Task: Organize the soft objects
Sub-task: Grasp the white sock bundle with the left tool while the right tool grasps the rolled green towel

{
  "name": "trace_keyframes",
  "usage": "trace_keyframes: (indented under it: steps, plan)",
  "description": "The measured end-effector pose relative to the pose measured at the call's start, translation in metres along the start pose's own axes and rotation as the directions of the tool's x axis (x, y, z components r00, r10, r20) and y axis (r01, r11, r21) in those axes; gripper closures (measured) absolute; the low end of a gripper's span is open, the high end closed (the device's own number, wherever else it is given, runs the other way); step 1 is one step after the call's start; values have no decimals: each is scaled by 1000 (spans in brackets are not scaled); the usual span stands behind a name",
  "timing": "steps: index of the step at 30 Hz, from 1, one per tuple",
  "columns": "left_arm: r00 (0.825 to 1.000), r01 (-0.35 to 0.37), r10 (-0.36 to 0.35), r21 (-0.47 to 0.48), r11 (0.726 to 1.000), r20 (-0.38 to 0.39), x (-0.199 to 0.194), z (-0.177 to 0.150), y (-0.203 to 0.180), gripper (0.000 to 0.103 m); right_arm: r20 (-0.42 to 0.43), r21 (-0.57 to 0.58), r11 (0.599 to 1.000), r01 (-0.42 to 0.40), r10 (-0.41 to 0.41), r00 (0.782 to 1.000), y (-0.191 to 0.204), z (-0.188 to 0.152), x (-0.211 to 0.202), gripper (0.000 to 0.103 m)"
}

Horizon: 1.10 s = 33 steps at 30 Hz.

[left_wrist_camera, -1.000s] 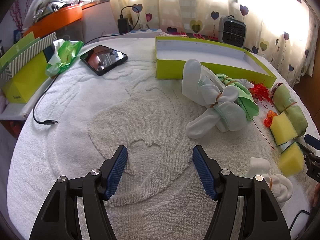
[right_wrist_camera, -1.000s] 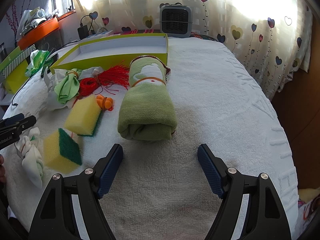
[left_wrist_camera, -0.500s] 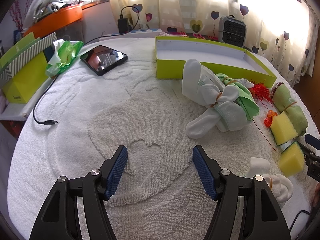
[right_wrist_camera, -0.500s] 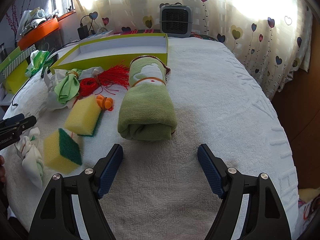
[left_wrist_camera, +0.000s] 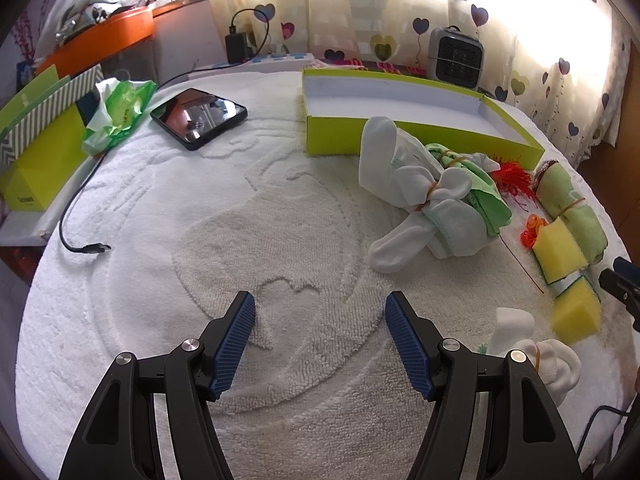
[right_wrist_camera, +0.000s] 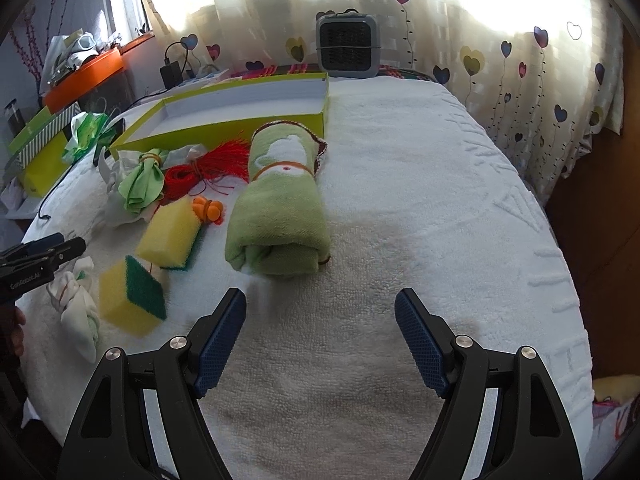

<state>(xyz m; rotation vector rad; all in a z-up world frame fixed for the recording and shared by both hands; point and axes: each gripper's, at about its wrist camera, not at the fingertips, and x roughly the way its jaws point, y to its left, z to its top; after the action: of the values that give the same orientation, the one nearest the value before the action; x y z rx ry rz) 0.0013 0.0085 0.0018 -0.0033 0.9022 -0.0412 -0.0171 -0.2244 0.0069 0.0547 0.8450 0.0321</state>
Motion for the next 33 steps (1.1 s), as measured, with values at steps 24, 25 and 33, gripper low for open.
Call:
trace_keyframes:
  steps: [24, 25, 33]
  plan:
    - [965, 253, -259, -107, 961, -40, 15, 59, -15, 36, 2, -16, 993, -115, 115, 993, -5, 63, 26, 26]
    - [966, 247, -253, -111, 963, -52, 19, 61, -16, 36, 0, -17, 993, -116, 116, 993, -4, 64, 28, 26]
    - [962, 248, -260, -133, 959, -78, 35, 68, -19, 36, -40, -12, 990, -144, 143, 989, 2, 70, 44, 26]
